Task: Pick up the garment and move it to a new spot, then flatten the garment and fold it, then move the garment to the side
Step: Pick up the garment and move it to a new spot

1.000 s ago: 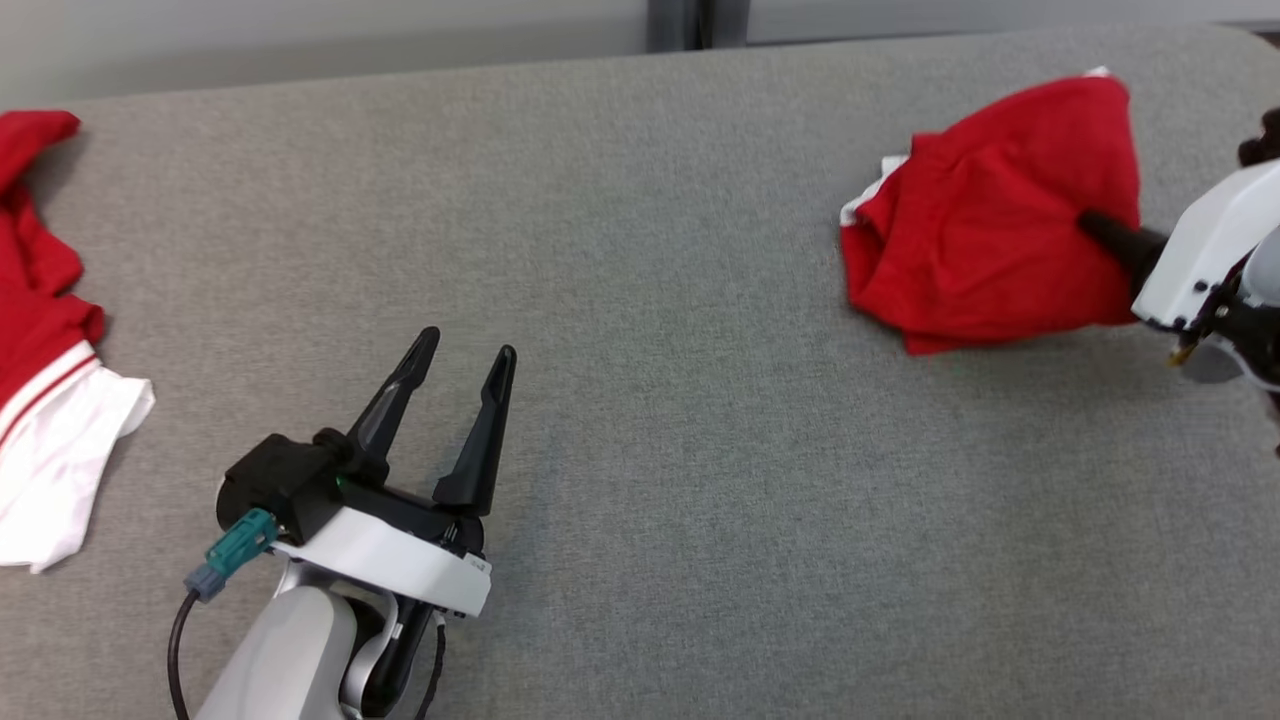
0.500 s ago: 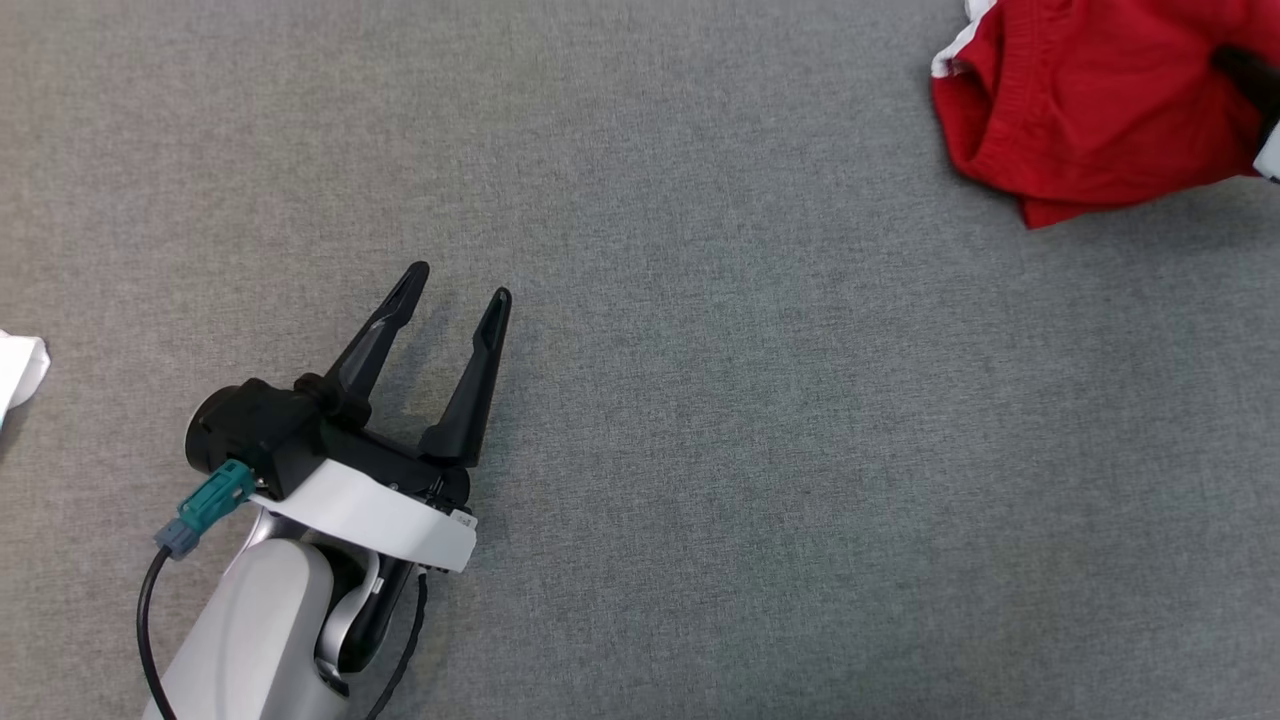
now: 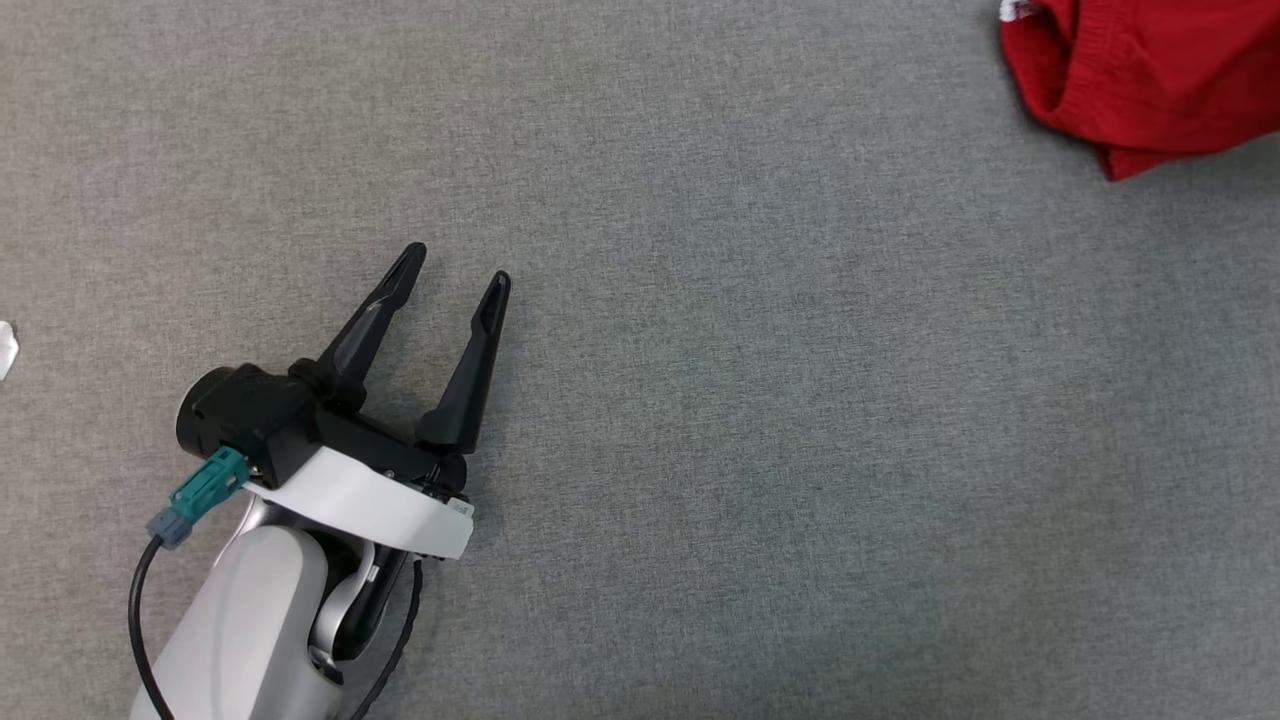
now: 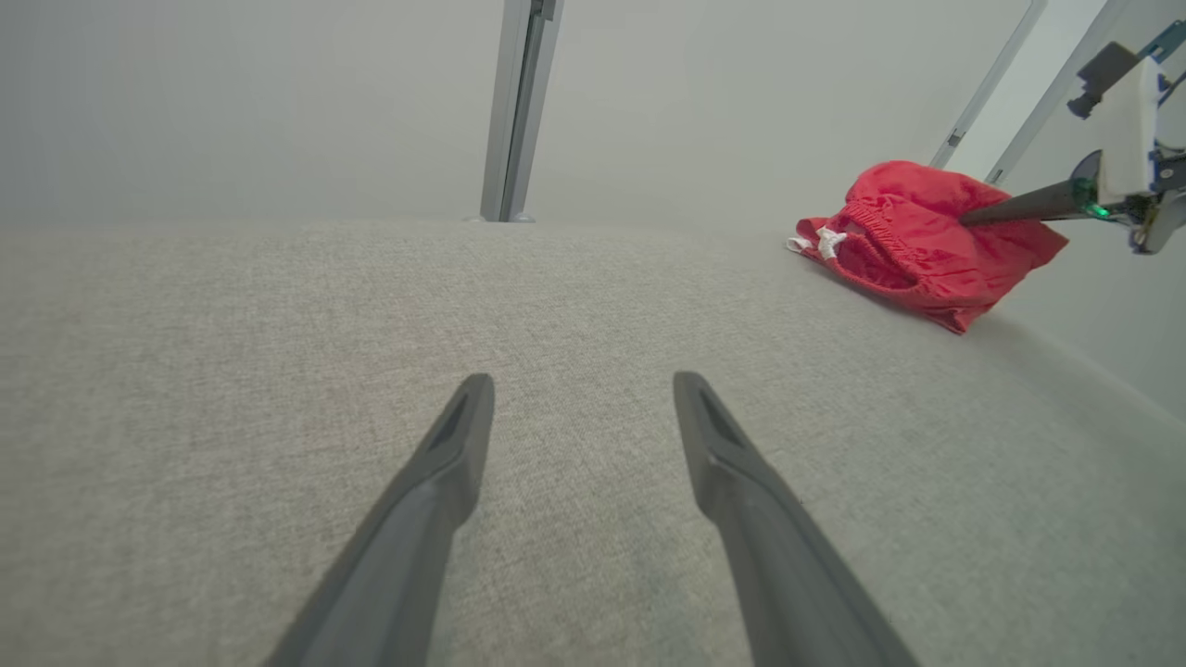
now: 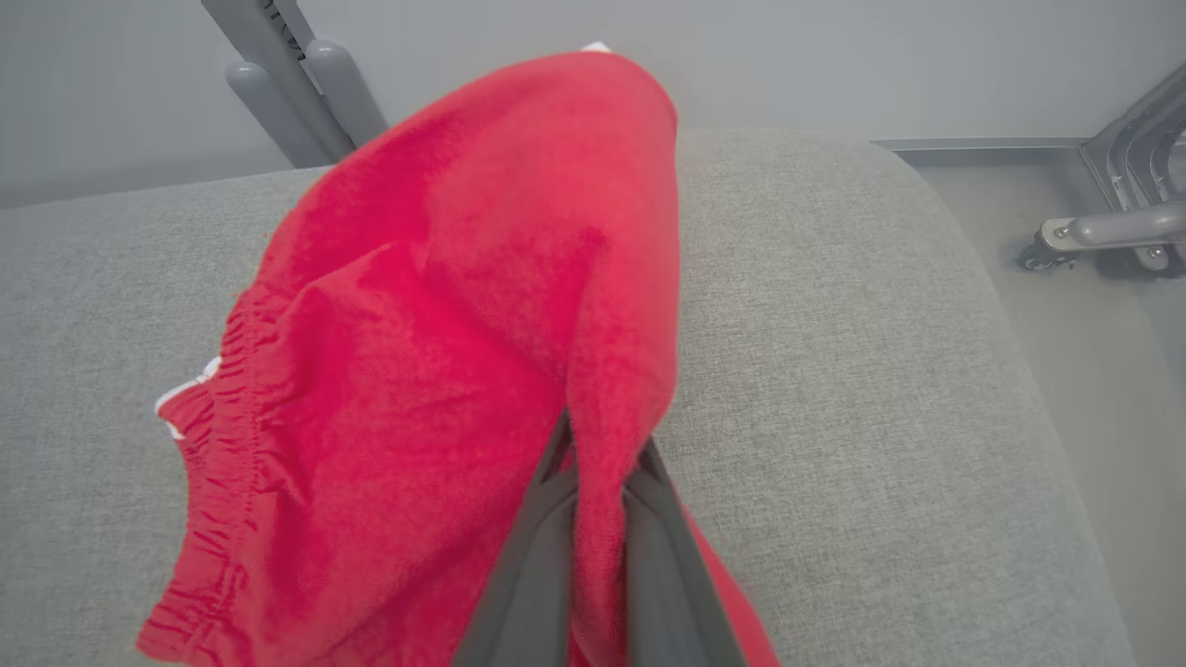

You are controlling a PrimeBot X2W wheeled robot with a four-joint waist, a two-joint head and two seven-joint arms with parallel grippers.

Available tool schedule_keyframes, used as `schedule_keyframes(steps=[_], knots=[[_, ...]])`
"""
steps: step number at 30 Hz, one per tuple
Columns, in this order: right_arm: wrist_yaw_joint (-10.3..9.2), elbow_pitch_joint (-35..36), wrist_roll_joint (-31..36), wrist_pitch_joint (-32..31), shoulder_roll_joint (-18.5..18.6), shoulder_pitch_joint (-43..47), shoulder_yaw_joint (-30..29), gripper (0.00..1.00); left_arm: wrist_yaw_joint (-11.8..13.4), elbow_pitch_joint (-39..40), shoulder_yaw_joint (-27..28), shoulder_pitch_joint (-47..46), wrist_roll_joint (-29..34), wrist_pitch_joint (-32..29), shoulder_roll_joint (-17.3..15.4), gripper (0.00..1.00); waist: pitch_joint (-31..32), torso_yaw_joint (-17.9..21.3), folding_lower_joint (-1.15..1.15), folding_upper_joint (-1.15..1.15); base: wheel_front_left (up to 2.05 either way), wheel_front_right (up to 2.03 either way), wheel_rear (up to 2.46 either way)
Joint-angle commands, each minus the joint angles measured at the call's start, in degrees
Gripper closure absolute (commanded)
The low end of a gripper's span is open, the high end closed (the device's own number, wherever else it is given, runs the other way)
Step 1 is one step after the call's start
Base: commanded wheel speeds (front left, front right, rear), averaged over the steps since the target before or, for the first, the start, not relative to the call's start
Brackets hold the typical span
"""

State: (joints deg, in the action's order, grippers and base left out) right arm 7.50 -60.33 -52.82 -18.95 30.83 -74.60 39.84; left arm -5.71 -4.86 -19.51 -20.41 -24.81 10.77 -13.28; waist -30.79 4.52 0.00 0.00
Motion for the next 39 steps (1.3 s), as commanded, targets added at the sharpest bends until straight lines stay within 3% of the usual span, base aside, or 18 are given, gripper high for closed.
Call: schedule_keyframes(steps=[1,3,4,5,6,16,23,29,39], knots=[[0.0,-0.8,0.7,0.7,0.1,-0.8,0.2,1.0,0.2,-0.2,0.1,-0.5,-0.2,0.2,-0.1,0.0,0.0,-0.1,0.0,0.0,0.0,0.0,0.0],[0.0,-2.5,1.6,1.3,-0.5,-1.3,0.7,0.97,0.2,-0.4,0.0,-0.5,-0.3,0.3,-0.1,0.0,0.2,-0.3,0.0,0.0,0.0,0.0,0.0],[0.0,-3.4,2.2,1.6,-0.6,-1.5,0.8,0.71,0.2,-0.5,0.0,-0.4,-0.4,0.3,-0.1,0.0,0.4,-0.3,0.0,0.0,0.0,0.0,0.0],[0.0,-4.2,2.9,2.1,-0.7,-1.9,1.1,0.07,0.3,-0.6,0.1,-0.4,-0.4,0.4,-0.1,0.0,0.6,-0.4,0.0,0.0,0.0,0.0,0.0],[0.0,-5.1,3.2,2.5,-1.0,-2.1,1.2,0.0,0.4,-0.8,0.0,-0.3,-0.5,0.4,-0.1,0.0,0.9,-0.3,0.0,0.0,0.0,0.0,0.0],[0.0,-9.3,8.6,8.0,-3.3,-3.0,4.6,0.0,0.6,-2.5,-0.5,1.4,-1.2,1.4,0.4,0.0,6.3,0.5,0.0,0.0,0.0,0.0,0.0],[0.0,-7.5,10.2,11.6,-4.4,-1.4,7.0,0.0,0.9,-4.1,-0.3,3.5,-2.1,2.3,0.9,0.0,13.1,1.7,0.0,0.0,0.0,0.0,0.0],[0.0,0.9,8.6,15.3,-2.2,2.7,9.4,0.0,1.9,-5.0,1.1,6.3,-3.3,3.2,1.2,0.0,19.4,1.7,0.0,0.0,0.0,0.0,0.0],[0.0,16.0,3.2,21.9,3.5,13.7,6.1,0.0,3.7,-4.2,4.3,10.3,-4.6,4.0,0.7,0.0,24.5,0.6,0.0,0.0,0.0,0.0,0.0]])
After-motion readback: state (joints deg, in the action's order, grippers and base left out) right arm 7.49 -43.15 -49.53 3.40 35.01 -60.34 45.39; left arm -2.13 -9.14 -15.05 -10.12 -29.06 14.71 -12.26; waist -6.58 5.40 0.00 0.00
